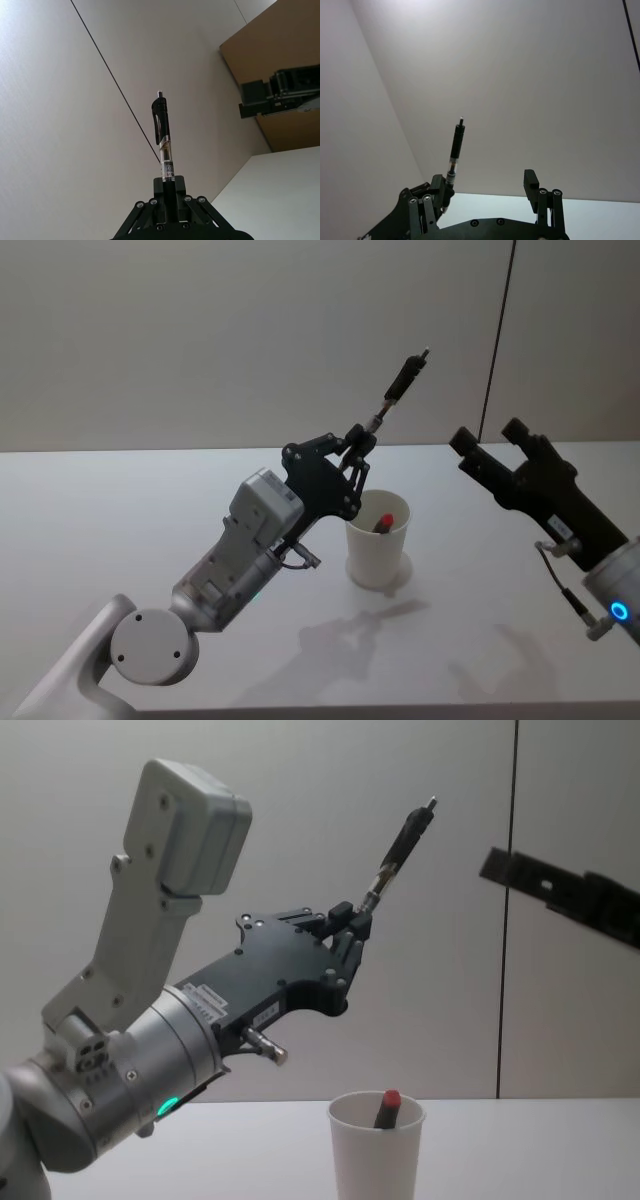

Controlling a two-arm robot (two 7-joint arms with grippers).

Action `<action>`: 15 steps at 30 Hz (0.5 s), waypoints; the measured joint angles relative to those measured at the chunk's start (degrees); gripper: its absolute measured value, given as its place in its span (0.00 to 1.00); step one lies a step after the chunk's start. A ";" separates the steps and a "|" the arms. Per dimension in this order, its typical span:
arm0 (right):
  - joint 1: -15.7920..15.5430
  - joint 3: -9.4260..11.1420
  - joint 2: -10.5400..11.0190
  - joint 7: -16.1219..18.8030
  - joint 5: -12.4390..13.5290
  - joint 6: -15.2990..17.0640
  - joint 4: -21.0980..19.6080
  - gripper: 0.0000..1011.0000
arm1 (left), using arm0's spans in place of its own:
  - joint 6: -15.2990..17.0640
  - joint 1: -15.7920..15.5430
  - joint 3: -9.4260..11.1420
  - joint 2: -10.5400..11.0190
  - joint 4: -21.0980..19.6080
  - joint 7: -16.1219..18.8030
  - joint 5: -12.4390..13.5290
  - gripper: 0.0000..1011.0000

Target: Place the pen into the pen holder.

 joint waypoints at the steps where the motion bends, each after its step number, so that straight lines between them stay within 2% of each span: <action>1: 0.07 -0.05 -0.05 0.00 0.28 0.25 -0.14 0.99 | 0.00 0.00 0.00 0.00 0.00 0.00 0.00 0.13; 15: 2.21 -1.51 -1.81 -1.93 5.29 5.33 -1.04 0.99 | 0.00 0.00 0.00 0.00 0.00 -0.01 0.00 0.13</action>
